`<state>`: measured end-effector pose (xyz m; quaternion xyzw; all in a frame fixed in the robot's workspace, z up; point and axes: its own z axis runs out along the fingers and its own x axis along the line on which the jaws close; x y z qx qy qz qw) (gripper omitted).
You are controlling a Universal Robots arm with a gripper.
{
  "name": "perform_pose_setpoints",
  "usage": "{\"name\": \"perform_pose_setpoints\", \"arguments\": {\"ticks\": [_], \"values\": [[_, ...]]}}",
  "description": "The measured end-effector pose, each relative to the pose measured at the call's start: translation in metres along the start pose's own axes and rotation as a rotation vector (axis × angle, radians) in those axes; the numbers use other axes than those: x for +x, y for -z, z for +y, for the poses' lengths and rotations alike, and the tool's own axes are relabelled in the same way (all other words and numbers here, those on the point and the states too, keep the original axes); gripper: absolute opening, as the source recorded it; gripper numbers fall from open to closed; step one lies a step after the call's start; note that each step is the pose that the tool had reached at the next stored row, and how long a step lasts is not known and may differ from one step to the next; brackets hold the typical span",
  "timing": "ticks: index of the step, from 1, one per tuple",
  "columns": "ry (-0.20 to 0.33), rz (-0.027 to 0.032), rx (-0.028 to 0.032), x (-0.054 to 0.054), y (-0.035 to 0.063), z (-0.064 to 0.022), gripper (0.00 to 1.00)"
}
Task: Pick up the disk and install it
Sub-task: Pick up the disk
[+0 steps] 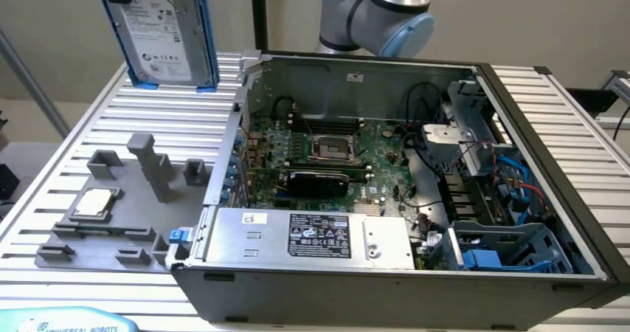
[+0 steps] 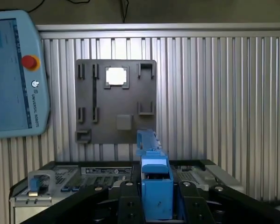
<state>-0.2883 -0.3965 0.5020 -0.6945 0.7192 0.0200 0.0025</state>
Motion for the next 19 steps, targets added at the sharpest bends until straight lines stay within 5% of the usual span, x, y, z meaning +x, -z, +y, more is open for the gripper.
{"name": "perform_pose_setpoints", "arguments": {"ticks": [19], "values": [[0.0, -0.0009, -0.0002, 0.028, 0.0041, -0.0872, 0.33]]}}
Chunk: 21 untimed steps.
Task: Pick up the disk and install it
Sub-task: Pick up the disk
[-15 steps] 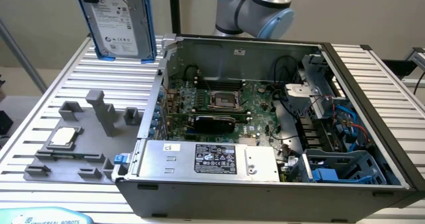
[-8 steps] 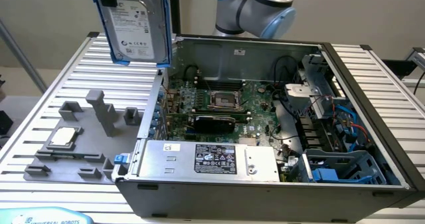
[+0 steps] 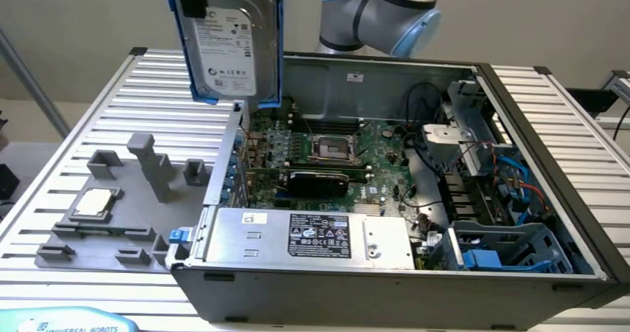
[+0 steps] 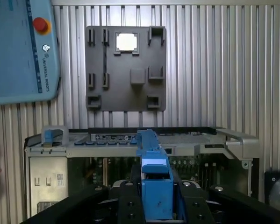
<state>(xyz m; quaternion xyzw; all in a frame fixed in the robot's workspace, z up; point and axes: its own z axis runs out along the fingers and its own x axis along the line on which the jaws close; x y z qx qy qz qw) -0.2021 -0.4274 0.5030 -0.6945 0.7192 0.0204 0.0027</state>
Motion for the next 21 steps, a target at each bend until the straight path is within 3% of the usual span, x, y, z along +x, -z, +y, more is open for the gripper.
{"name": "perform_pose_setpoints", "arguments": {"ticks": [21], "values": [[0.0, 0.0, 0.0, 0.029, 0.0022, -0.0963, 0.33]]}}
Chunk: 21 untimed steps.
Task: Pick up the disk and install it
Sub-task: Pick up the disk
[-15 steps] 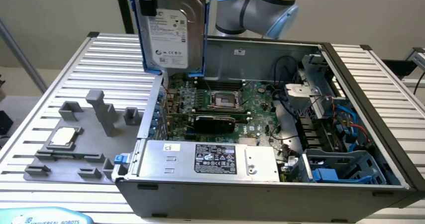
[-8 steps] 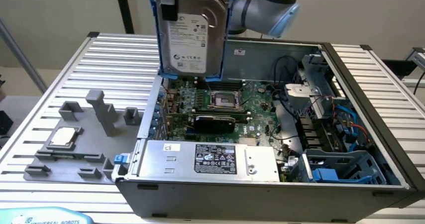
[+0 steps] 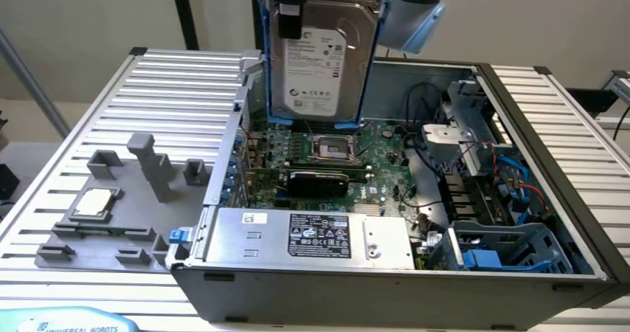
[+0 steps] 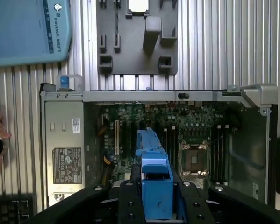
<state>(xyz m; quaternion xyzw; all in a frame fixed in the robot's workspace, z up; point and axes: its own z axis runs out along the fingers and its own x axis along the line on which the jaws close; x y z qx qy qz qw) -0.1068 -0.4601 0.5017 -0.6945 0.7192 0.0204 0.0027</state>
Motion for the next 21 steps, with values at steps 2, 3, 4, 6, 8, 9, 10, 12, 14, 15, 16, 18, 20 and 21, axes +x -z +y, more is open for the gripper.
{"name": "perform_pose_setpoints", "arguments": {"ticks": [2, 3, 4, 6, 8, 9, 10, 12, 14, 15, 16, 18, 20, 21], "values": [[0.0, 0.0, 0.0, 0.003, 0.0002, -0.0093, 0.33], [0.0, 0.0, 0.0001, 0.004, 0.0003, -0.014, 0.33], [0.0, 0.0, 0.0, 0.005, 0.0004, -0.0186, 0.33], [0.0, 0.0, 0.0, 0.008, 0.0006, -0.0277, 0.33], [0.0, 0.0, 0.0, 0.01, 0.0006, -0.0368, 0.33], [0.0, 0.0001, 0.0, 0.012, 0.0007, -0.0413, 0.33], [0.0, 0.0, 0.0, 0.013, 0.0007, -0.046, 0.33], [0.0, 0.0, 0.0, 0.015, 0.0007, -0.0551, 0.33], [0.0, -0.0001, 0.0001, 0.018, 0.0005, -0.0646, 0.33], [0.0, 0.0, 0.0, 0.019, 0.0004, -0.0691, 0.33], [0.0, -0.0001, 0.0, 0.021, 0.0003, -0.0737, 0.33], [0.0, 0.0, 0.0, 0.023, 0.0, -0.0829, 0.33], [0.0, 0.0, 0.0, 0.026, -0.0004, -0.0921, 0.33], [0.0, 0.0, 0.0, 0.028, -0.0006, -0.0966, 0.33]]}}
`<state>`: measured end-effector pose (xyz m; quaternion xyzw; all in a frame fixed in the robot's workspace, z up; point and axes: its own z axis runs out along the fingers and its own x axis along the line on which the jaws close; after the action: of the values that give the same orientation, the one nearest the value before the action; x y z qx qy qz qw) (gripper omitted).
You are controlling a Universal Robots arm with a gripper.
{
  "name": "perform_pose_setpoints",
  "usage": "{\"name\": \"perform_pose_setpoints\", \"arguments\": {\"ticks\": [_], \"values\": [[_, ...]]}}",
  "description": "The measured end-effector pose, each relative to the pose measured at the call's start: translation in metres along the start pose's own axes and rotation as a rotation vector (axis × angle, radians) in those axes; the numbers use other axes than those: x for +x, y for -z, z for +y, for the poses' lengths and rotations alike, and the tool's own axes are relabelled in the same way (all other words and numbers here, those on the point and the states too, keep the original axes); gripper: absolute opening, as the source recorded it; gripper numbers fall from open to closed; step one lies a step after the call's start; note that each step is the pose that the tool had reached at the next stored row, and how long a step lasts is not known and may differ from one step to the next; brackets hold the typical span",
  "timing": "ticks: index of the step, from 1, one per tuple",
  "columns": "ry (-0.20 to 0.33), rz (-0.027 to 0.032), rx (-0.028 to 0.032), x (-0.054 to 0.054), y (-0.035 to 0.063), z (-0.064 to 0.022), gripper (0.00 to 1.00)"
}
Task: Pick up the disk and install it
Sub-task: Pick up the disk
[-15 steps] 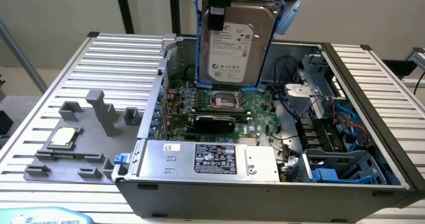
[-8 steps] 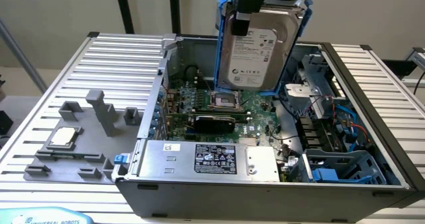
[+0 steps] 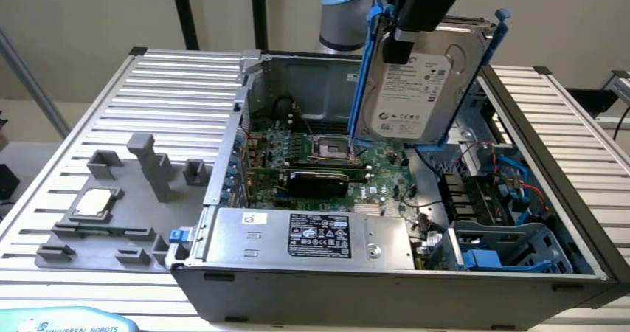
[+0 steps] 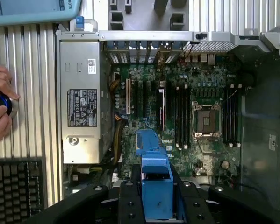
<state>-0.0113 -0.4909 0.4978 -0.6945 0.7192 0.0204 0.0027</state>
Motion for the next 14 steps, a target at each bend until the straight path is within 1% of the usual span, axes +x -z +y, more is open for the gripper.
{"name": "perform_pose_setpoints", "arguments": {"ticks": [5, 8, 10, 14], "values": [[0.0, 0.0, 0.0, 0.008, -0.0012, -0.0222, 0.33], [0.0, 0.0, 0.0, 0.014, -0.0019, -0.0339, 0.33], [0.0, 0.0, 0.0, 0.019, -0.0024, -0.0401, 0.33], [0.0, -0.0002, 0.0, 0.033, -0.0032, -0.0485, 0.33]]}}
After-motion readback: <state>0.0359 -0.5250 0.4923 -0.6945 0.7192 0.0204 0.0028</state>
